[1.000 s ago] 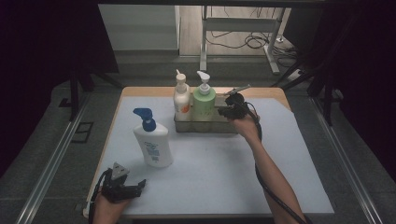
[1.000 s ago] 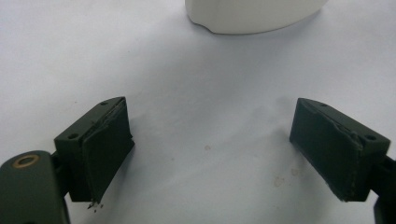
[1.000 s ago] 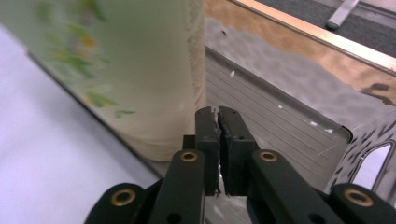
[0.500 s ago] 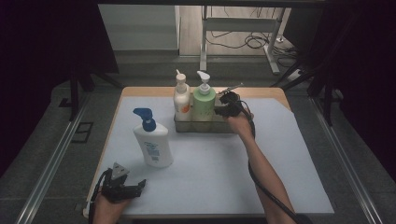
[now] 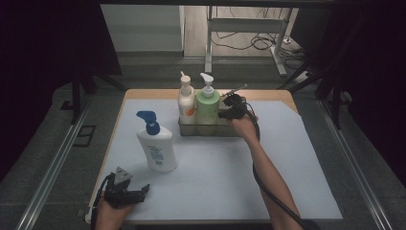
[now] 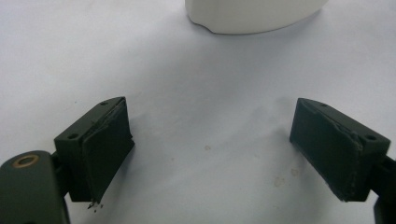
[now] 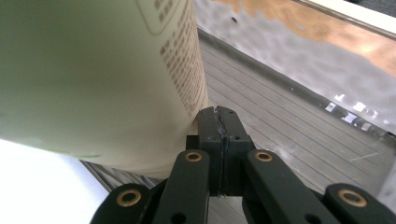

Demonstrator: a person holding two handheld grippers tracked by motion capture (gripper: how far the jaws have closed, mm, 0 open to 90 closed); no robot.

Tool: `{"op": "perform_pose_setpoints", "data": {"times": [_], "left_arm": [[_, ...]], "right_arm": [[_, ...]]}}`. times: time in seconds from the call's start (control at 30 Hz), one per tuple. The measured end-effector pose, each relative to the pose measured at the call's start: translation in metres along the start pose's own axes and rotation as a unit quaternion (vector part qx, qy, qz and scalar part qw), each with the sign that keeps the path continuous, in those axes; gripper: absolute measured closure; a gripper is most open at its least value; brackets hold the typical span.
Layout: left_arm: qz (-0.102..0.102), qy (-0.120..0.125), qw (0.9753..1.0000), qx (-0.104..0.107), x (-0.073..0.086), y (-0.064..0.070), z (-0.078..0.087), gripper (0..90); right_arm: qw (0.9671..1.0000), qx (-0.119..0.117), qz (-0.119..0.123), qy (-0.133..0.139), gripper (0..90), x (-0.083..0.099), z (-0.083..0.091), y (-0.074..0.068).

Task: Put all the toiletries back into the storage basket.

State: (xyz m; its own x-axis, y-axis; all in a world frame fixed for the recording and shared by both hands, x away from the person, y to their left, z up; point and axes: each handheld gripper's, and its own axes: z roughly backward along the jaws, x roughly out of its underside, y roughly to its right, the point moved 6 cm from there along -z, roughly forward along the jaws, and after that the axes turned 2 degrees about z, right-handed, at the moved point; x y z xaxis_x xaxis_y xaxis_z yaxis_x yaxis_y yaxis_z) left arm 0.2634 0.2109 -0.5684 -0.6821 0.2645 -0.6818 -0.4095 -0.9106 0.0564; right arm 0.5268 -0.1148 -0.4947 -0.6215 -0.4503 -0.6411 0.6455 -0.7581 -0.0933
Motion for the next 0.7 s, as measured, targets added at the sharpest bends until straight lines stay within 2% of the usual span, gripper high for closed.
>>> {"op": "perform_pose_setpoints", "data": {"times": [0.07, 0.6, 0.7], "left_arm": [[0.000, 0.000, 1.0000, 0.000, 0.0000, 0.0000, 0.0000, 12.2], [0.000, 0.000, 1.0000, 0.000, -0.0001, 0.0000, 0.0000, 12.1], [0.000, 0.000, 1.0000, 0.000, -0.0001, 0.0000, 0.0000, 12.1]], "right_arm": [[1.0000, -0.004, 0.004, 0.000, 89.1, -0.0001, -0.0021, -0.0025], [1.0000, 0.007, 0.004, 0.003, 89.3, -0.0002, -0.0036, -0.0053], [0.9999, 0.013, 0.005, 0.006, 87.1, 0.0010, -0.0031, -0.0054]]}}
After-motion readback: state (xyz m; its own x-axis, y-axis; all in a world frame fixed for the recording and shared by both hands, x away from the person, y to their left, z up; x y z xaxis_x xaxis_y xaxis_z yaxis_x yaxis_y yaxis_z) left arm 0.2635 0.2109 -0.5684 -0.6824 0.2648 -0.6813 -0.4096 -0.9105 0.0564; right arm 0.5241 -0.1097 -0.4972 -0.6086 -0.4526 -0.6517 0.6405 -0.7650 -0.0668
